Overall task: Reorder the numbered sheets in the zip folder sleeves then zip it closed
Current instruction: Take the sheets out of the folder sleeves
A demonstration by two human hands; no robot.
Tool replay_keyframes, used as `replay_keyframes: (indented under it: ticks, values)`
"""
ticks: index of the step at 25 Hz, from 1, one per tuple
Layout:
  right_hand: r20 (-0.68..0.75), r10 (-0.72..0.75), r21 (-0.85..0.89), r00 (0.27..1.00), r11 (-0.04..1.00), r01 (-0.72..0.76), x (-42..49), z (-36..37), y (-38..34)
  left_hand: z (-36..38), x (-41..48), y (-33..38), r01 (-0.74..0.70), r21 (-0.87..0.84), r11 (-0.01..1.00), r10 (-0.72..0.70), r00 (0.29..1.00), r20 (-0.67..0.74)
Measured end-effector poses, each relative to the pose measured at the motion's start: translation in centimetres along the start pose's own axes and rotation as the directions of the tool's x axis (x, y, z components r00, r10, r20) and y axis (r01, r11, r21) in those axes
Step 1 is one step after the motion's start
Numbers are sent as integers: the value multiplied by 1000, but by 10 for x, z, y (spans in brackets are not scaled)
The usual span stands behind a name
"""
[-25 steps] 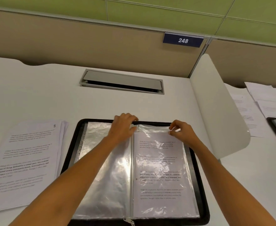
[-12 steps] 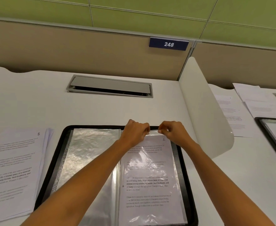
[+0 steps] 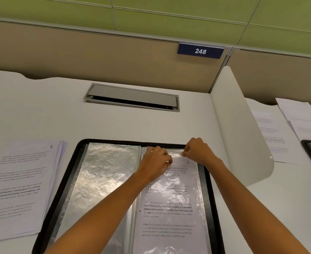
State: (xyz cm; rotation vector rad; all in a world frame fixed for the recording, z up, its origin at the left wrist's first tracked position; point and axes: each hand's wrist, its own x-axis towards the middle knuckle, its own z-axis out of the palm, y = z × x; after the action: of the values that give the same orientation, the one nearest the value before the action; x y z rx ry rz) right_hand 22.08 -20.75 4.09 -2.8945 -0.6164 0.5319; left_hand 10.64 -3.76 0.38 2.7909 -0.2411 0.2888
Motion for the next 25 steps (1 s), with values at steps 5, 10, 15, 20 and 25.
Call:
replay_keyframes:
  ticks: [5,10,15,20,25]
  values:
    - [84,-5,-208,996,978,23,5,7,-11,2,-2,0,-26,28,999,26,999,22]
    - [116,-26,-226,993,973,52,11,10,-18,6,-2,-2,-26,24,999,26,999,32]
    - [138,-80,-238,987,965,111,16,8,-17,9,-1,-4,-31,18,999,31,999,11]
    - [121,-86,-88,989,991,97,34,-11,-12,9,6,-10,24,-3,1000,-24,999,-31]
    - [39,-103,21,994,995,102,58,-34,-11,-5,28,-27,307,-55,950,-309,951,-17]
